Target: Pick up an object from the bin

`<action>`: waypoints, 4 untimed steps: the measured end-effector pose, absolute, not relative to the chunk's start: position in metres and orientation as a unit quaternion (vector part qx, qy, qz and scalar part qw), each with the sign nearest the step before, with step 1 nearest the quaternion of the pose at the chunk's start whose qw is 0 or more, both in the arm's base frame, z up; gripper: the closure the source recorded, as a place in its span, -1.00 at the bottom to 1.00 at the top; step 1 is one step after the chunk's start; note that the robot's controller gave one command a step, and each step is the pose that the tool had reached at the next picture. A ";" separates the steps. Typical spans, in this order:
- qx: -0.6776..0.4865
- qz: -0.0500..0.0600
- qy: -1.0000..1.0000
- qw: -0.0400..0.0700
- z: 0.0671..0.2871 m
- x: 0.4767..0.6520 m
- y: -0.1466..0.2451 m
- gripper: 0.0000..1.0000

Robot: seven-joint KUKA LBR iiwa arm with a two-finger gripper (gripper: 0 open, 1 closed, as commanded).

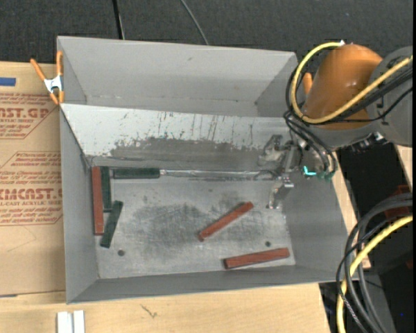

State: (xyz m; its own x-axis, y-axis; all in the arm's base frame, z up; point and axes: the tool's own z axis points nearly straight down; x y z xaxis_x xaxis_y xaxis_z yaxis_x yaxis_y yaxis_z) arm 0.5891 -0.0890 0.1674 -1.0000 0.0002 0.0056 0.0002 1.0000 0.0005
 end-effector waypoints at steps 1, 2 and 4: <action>0.000 0.000 -1.000 -0.001 0.172 0.591 -0.089 -1.00; -0.020 0.000 -1.000 -0.001 0.075 0.557 -0.067 1.00; -0.045 0.000 -0.999 0.000 0.278 0.554 -0.082 1.00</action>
Offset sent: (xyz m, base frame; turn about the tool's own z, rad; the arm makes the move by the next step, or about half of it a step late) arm -0.0346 0.0213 -0.0974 0.0420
